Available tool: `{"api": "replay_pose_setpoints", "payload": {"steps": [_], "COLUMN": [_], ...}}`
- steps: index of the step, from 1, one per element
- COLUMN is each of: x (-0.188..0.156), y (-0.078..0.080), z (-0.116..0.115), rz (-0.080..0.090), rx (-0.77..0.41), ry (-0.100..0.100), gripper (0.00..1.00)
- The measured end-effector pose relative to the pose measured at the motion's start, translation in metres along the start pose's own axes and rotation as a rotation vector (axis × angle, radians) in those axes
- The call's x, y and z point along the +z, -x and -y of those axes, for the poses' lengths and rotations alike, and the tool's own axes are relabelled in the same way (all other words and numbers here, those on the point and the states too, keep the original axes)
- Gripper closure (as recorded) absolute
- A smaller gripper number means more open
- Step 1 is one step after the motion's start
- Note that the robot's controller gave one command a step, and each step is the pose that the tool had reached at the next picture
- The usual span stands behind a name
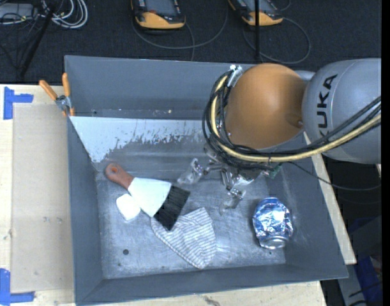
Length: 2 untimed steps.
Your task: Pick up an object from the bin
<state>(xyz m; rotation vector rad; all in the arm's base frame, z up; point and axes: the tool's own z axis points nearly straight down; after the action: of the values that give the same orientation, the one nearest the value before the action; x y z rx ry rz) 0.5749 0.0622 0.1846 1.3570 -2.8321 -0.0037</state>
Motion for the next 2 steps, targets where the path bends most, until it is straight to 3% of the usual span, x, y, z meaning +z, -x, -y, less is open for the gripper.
{"api": "replay_pose_setpoints", "payload": {"steps": [1,2], "x": [0.1056,0.1056], "y": [0.0036,0.0035], "z": [-0.0117,-0.0117], "rz": [-0.005,-0.005], "rx": [0.009,0.009], "ry": [-0.003,-0.003], "gripper": [1.0,1.0]}}
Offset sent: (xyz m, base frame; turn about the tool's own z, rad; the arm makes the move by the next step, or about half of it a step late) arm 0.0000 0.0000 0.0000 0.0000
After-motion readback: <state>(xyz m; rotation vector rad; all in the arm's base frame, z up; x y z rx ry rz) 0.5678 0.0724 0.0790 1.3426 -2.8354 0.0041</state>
